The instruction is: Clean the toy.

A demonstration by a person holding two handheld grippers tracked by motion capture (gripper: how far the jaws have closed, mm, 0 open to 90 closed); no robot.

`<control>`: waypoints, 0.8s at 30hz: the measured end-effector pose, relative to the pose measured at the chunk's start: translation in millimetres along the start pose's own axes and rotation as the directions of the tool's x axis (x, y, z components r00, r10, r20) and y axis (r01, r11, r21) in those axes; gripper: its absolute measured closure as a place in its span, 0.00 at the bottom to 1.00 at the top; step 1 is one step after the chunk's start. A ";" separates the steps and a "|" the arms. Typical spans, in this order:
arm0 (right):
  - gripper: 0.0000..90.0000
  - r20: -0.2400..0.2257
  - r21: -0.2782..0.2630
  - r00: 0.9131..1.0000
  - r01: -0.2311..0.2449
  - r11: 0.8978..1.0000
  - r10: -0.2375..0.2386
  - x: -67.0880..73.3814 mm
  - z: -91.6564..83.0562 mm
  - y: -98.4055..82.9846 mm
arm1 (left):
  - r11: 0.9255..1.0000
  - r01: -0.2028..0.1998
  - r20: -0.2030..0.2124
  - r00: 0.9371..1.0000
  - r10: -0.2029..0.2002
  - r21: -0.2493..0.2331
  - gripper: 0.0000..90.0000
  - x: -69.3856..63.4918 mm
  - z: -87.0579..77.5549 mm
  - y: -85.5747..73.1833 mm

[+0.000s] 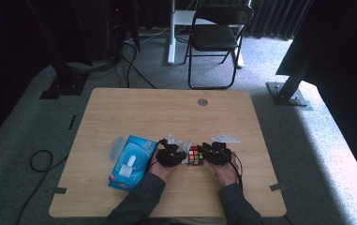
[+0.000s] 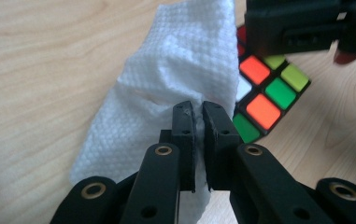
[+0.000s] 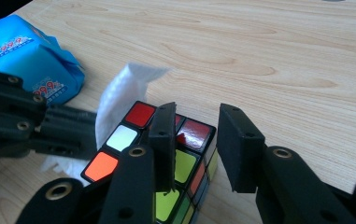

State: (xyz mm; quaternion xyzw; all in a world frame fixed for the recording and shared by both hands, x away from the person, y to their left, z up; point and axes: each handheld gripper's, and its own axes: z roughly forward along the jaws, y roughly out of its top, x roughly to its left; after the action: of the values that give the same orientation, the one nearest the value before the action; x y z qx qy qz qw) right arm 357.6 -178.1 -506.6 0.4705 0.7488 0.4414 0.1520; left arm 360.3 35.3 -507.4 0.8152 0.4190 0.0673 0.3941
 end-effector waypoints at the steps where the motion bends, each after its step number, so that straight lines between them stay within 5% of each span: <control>1: 0.76 0.000 0.001 1.000 -0.004 1.000 0.004 0.0 0.0 -0.1 | 1.000 0.000 -0.003 1.000 0.000 -0.002 0.94 -0.2 -0.2 1.0; 14: 0.76 -0.024 0.012 0.998 -0.057 0.998 0.057 -4.0 0.2 0.4 | 0.999 -0.004 -0.026 1.000 0.003 -0.036 0.94 -3.3 0.4 8.8; 24: 0.76 -0.022 0.001 0.997 -0.069 0.998 0.069 -3.4 0.2 -1.4 | 0.999 -0.011 -0.066 0.998 0.014 0.045 0.94 -0.1 16.2 4.3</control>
State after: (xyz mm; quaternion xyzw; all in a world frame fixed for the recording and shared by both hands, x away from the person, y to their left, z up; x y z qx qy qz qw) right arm 358.6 -181.1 -508.5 0.4914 0.7338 0.4514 0.1281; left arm 370.1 24.2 -515.4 0.8236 0.4283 0.0875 0.3614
